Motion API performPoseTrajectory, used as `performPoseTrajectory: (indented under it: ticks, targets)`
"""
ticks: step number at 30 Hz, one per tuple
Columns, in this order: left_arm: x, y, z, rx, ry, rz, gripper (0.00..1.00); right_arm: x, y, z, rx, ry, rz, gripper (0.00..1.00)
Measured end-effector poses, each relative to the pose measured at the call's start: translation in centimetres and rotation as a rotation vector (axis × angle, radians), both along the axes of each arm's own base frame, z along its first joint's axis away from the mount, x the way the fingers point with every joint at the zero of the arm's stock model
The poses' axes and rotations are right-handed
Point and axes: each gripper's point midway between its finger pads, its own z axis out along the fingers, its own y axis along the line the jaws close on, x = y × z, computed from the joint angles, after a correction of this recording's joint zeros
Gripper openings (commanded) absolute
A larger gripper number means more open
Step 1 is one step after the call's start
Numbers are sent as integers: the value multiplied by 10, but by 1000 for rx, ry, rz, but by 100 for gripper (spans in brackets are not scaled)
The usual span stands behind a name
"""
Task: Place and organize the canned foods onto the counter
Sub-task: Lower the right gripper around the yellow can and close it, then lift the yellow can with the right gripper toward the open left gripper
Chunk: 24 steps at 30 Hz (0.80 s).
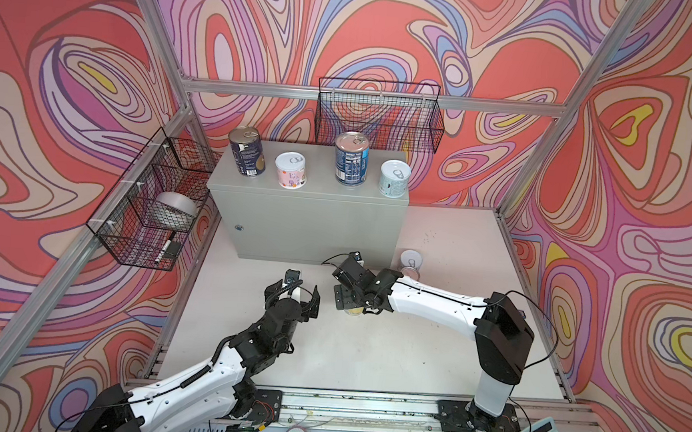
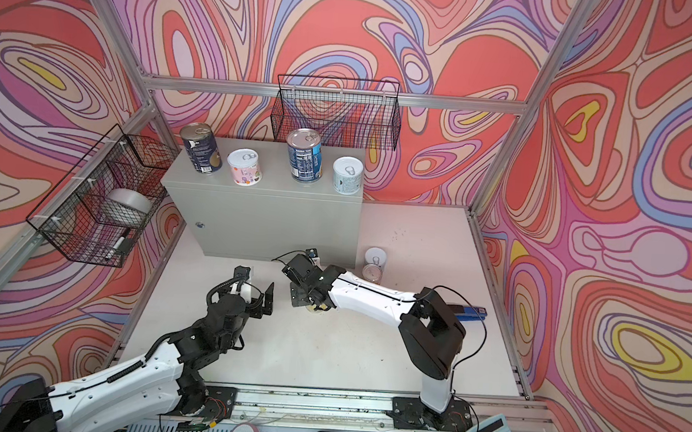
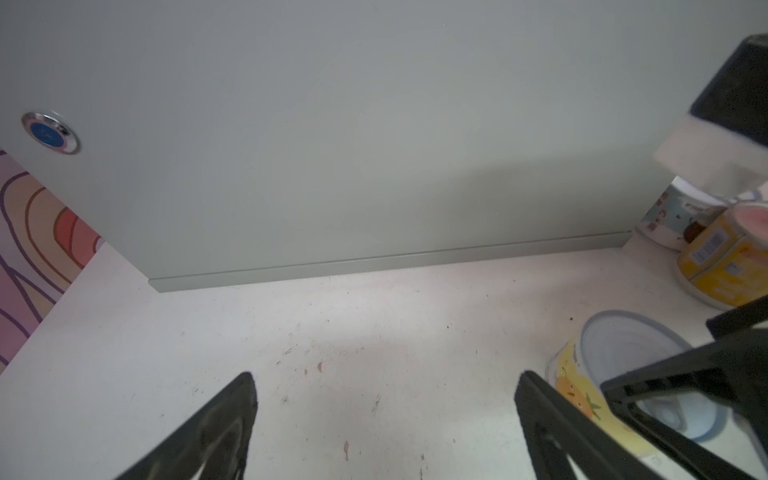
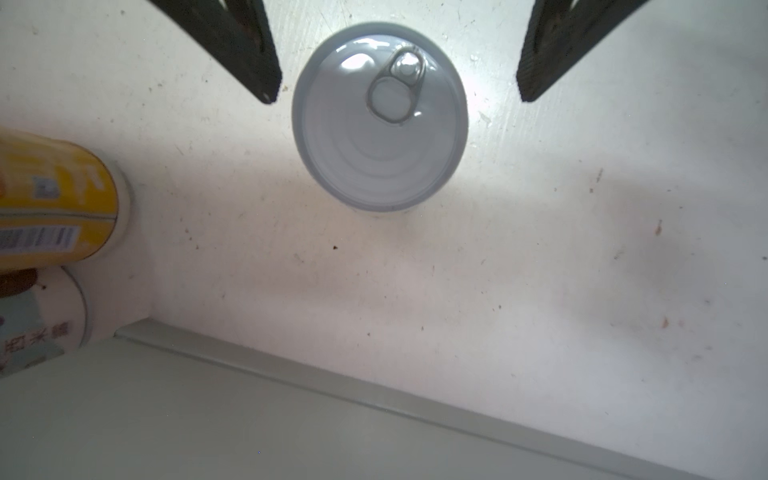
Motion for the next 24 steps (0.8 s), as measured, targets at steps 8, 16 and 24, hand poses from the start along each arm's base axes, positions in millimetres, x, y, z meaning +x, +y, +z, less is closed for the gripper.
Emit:
performPoseTrajectory:
  ticks: [8,16,24]
  targets:
    - [-4,9,13,-15,-49,24,100,-9,0,2,71,2,19,93]
    - [-4,10,6,-1,-33,27,100,-8,0,-29,14,38,16,93]
    - [-4,10,-5,28,5,28,100,2,-2,-49,-62,58,2,84]
